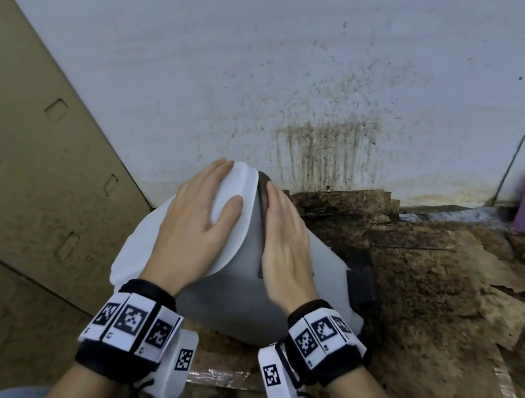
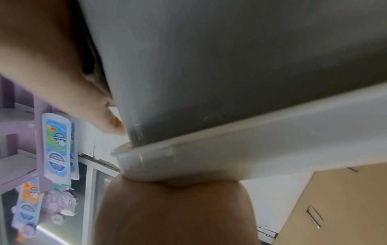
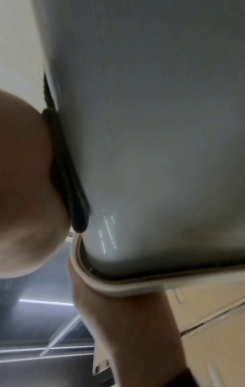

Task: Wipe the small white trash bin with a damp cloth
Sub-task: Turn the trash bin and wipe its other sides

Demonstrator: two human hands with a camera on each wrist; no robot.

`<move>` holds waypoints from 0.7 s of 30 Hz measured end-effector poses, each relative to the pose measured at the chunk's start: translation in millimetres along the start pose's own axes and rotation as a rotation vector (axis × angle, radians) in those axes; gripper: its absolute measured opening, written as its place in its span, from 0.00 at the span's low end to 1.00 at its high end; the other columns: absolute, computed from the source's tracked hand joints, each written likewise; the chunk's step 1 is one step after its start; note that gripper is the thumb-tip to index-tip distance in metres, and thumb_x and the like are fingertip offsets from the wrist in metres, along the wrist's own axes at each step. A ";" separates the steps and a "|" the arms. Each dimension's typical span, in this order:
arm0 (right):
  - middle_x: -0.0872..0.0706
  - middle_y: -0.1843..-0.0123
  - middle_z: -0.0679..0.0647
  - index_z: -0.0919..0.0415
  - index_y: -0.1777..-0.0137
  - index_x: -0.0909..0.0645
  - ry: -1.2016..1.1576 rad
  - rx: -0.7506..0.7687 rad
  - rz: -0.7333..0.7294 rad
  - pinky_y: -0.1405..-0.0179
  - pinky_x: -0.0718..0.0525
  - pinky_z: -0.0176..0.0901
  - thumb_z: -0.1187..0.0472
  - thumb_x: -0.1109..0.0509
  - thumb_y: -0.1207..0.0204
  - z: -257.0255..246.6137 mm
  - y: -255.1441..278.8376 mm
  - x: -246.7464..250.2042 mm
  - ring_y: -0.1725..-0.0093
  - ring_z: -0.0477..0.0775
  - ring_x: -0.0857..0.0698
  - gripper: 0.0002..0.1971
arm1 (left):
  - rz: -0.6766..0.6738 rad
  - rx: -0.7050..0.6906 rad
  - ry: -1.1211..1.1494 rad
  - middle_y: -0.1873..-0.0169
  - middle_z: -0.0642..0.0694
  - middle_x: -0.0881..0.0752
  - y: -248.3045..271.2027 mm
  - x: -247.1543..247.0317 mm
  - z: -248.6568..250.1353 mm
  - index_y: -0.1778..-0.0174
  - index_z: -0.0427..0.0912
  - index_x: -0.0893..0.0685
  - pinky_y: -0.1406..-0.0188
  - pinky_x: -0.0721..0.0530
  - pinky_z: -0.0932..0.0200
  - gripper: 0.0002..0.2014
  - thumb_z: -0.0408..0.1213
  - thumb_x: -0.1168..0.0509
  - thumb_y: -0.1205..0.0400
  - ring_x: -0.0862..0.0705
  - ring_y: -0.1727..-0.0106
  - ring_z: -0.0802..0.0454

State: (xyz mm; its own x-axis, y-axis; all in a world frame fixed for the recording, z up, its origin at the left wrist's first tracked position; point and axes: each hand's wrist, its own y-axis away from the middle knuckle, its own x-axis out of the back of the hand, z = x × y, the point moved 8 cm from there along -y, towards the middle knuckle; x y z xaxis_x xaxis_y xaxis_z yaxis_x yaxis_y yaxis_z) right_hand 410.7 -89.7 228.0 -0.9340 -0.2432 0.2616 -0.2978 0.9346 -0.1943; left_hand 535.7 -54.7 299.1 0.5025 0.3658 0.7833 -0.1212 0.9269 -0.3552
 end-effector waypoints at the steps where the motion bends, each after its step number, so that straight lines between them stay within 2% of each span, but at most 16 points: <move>1: 0.44 0.12 0.34 0.42 0.12 0.47 0.013 0.029 0.022 0.12 0.51 0.47 0.40 0.66 0.12 4.0 0.8 2.0 0.14 0.33 0.50 0.30 | -0.001 0.000 0.003 0.16 0.57 0.31 0.0 -0.4 1.1 0.14 0.51 0.33 0.16 0.37 0.51 0.31 0.57 0.48 0.14 0.35 0.17 0.58; 3: 0.42 0.13 0.33 0.42 0.12 0.44 0.019 0.026 0.072 0.12 0.48 0.47 0.37 0.65 0.14 20.7 4.0 6.5 0.14 0.32 0.48 0.32 | -0.002 0.000 0.010 0.16 0.57 0.31 0.9 -2.2 4.4 0.15 0.51 0.33 0.16 0.38 0.54 0.30 0.55 0.46 0.13 0.35 0.17 0.59; 6: 0.38 0.13 0.35 0.42 0.13 0.41 0.023 -0.132 0.146 0.12 0.46 0.48 0.35 0.65 0.15 66.0 12.9 18.7 0.15 0.34 0.44 0.33 | 0.002 0.007 0.024 0.16 0.59 0.31 1.3 -2.4 4.6 0.14 0.53 0.33 0.18 0.40 0.59 0.29 0.54 0.46 0.13 0.36 0.17 0.61; 8: 0.38 0.13 0.39 0.43 0.13 0.41 0.053 -0.267 0.172 0.12 0.48 0.46 0.38 0.64 0.12 98.7 21.1 30.1 0.14 0.38 0.43 0.30 | 0.006 0.024 0.034 0.16 0.60 0.32 0.7 -0.2 0.0 0.14 0.55 0.33 0.18 0.39 0.58 0.29 0.55 0.46 0.13 0.36 0.17 0.62; 11: 0.39 0.12 0.41 0.45 0.13 0.40 0.070 -0.409 0.175 0.17 0.55 0.38 0.43 0.63 0.10 124.2 28.5 40.3 0.13 0.41 0.44 0.28 | 0.006 0.035 0.043 0.16 0.61 0.32 0.3 1.9 -4.2 0.14 0.55 0.33 0.17 0.38 0.55 0.29 0.55 0.46 0.14 0.36 0.16 0.62; 13: 0.38 0.13 0.41 0.45 0.13 0.39 0.062 -0.438 0.191 0.18 0.54 0.39 0.43 0.62 0.10 124.1 28.7 41.6 0.13 0.43 0.43 0.28 | 0.007 0.029 0.029 0.16 0.61 0.32 0.7 1.4 -2.8 0.14 0.55 0.33 0.17 0.38 0.55 0.29 0.55 0.46 0.13 0.36 0.16 0.61; 15: 0.35 0.14 0.43 0.45 0.14 0.37 0.054 -0.448 0.230 0.13 0.49 0.49 0.42 0.63 0.11 119.5 27.9 42.2 0.14 0.46 0.39 0.29 | 0.010 0.029 0.019 0.16 0.60 0.32 1.4 0.4 -1.6 0.14 0.55 0.33 0.17 0.38 0.54 0.29 0.54 0.47 0.13 0.36 0.17 0.61; 17: 0.34 0.14 0.44 0.46 0.14 0.37 0.065 -0.435 0.239 0.14 0.46 0.55 0.39 0.65 0.15 106.5 25.2 38.1 0.14 0.47 0.39 0.33 | 0.010 0.029 0.015 0.16 0.60 0.32 2.1 1.0 -2.0 0.14 0.54 0.33 0.16 0.37 0.53 0.29 0.54 0.47 0.13 0.36 0.16 0.61; 19: 0.37 0.13 0.44 0.47 0.13 0.40 0.078 -0.379 0.215 0.13 0.47 0.55 0.38 0.69 0.21 80.3 19.9 28.6 0.13 0.46 0.42 0.38 | 0.014 0.025 0.017 0.16 0.59 0.32 1.3 2.3 -2.5 0.14 0.54 0.33 0.16 0.37 0.50 0.29 0.54 0.48 0.13 0.36 0.16 0.60; 21: 0.43 0.10 0.44 0.48 0.11 0.45 0.088 -0.303 0.168 0.12 0.49 0.53 0.40 0.71 0.22 44.2 14.5 15.4 0.12 0.45 0.47 0.39 | 0.021 0.021 0.011 0.16 0.58 0.31 0.4 2.3 -1.8 0.14 0.52 0.33 0.16 0.36 0.49 0.30 0.54 0.48 0.14 0.35 0.16 0.59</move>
State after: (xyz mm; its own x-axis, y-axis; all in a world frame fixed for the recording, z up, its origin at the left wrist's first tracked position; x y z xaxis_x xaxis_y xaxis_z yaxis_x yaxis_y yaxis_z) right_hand 383.3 -91.4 187.4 -0.9403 -0.0687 0.3332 -0.0572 0.9974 0.0442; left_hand 538.3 -53.7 299.8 0.5089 0.3840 0.7704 -0.1491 0.9208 -0.3605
